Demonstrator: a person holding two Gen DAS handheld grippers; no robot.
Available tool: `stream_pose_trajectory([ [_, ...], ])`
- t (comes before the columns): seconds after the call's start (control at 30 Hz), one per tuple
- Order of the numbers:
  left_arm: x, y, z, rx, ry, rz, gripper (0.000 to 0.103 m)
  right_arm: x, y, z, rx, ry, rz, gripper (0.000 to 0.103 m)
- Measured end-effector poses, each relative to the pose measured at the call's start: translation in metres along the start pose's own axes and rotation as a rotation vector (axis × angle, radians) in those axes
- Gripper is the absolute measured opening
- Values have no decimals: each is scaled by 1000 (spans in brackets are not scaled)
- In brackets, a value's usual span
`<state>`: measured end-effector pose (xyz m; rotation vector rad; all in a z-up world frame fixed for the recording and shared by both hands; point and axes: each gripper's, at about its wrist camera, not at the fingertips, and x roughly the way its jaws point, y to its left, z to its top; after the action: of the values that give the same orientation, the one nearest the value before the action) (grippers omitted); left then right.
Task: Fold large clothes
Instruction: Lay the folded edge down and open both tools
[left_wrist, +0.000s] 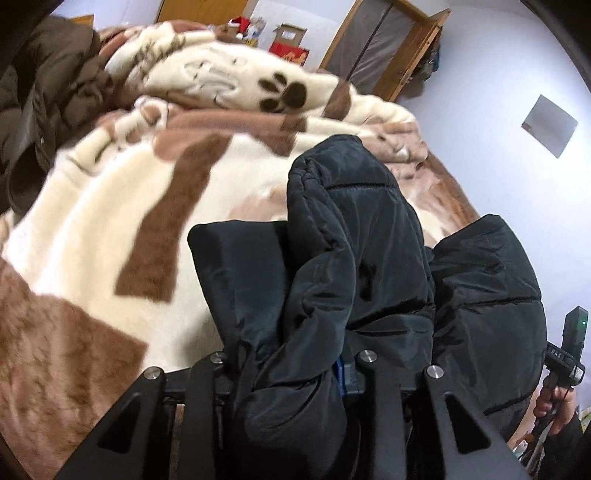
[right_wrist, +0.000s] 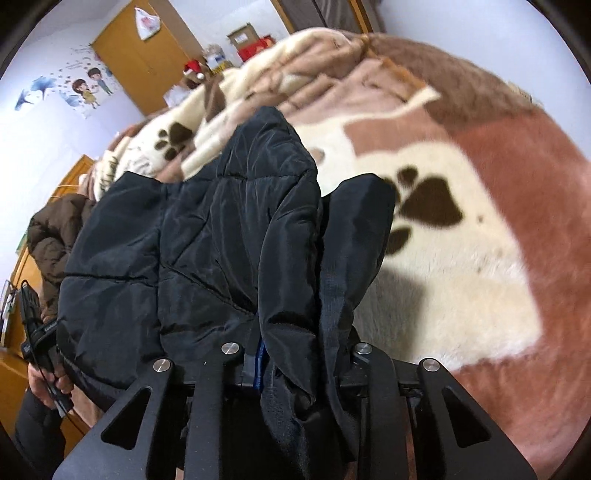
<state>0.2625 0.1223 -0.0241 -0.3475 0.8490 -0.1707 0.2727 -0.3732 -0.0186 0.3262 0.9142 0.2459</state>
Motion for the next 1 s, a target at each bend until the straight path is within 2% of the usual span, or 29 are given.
stream_pose_trajectory([
  [0.3,-37,-3,43,31,-81,-7,33,-6,25,31,-33,-62,45,25],
  [0.5,-38,16,73,27,-115,15,33,11,49,57,-62,-79,69,25],
  [0.8,2,65,110,17,-110,60,33,81,80,82,-90,-49,78,26],
  [0.93,32,88,111,0,-86,77,35,121,81,83,-94,-11,68,26],
  [1.0,57,104,103,-19,-50,113,37,142,77,78,-90,20,48,28],
])
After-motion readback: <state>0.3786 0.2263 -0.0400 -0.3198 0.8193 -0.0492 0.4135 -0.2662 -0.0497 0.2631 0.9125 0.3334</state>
